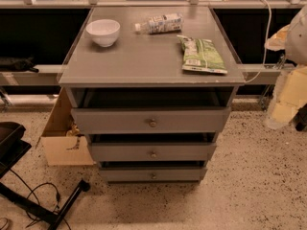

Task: Open top drawer

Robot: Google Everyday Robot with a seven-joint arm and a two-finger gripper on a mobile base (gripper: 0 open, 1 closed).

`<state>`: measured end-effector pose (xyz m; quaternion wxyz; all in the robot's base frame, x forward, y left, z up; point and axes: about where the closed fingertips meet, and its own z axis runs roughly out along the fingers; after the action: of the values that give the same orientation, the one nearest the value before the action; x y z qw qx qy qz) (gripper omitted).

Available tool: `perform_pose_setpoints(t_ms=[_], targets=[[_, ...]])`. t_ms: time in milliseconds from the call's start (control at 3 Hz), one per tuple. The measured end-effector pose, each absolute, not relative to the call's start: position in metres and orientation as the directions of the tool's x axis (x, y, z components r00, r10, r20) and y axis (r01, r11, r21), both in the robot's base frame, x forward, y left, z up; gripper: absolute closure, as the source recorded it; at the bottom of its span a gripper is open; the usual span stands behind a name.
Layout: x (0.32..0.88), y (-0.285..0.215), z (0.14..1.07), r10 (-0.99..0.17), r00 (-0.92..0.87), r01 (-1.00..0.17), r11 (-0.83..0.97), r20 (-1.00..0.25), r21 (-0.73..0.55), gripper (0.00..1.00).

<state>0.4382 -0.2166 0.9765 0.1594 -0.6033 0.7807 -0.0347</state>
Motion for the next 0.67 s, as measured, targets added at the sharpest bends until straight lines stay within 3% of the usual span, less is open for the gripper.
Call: perform_pose_setpoints(t_ms=[667], targets=[[0.4425, -0.2091, 0.9686, -0.952, -0.204, -0.931, 0.261, -0.228, -0.257, 0.00]])
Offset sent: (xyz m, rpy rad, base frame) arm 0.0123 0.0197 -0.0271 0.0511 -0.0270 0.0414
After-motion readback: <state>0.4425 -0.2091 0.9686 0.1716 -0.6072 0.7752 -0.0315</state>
